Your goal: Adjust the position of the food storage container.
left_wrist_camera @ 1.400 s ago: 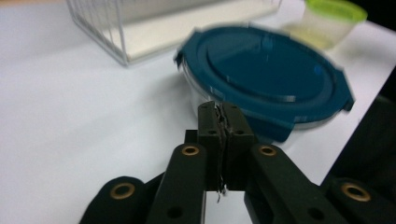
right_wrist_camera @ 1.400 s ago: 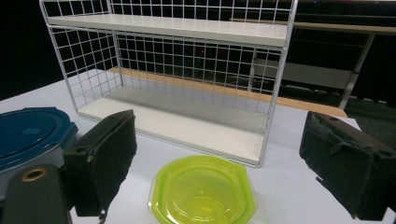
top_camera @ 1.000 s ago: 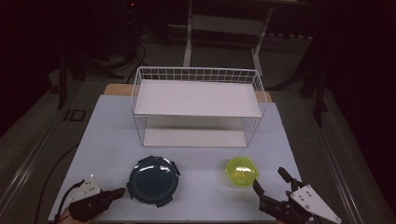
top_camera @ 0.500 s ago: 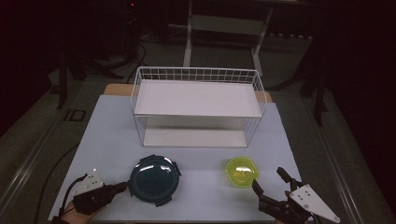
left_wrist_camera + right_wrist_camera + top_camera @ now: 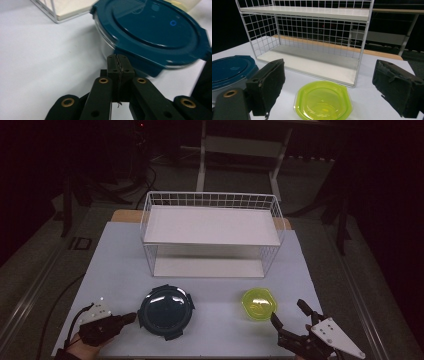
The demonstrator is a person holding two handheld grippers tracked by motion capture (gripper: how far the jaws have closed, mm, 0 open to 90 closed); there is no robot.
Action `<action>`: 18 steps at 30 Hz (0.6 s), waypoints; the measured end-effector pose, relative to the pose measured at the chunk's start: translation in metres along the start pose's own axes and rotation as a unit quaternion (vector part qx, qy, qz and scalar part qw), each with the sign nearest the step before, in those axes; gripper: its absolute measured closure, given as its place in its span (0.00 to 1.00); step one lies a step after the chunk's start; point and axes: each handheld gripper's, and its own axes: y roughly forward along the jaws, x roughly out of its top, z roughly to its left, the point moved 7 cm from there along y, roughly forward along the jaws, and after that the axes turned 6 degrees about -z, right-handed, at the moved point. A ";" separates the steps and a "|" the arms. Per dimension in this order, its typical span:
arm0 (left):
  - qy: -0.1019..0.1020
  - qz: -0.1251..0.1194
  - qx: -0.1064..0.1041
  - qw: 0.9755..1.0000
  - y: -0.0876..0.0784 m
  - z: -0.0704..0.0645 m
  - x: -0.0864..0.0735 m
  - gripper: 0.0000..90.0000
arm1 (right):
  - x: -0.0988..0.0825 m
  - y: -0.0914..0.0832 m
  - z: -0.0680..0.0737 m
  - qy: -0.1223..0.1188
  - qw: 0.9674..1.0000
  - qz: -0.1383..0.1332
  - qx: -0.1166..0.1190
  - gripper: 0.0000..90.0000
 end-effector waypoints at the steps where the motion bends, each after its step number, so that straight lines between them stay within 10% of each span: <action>1: 0.002 0.000 0.002 1.000 0.000 -0.001 -0.001 0.99 | 0.000 0.000 0.000 0.000 1.000 0.001 0.001 0.12; 18: -0.011 -0.007 0.004 1.000 0.014 0.010 0.012 0.99 | -0.001 0.002 0.004 -0.004 1.000 0.003 0.006 0.12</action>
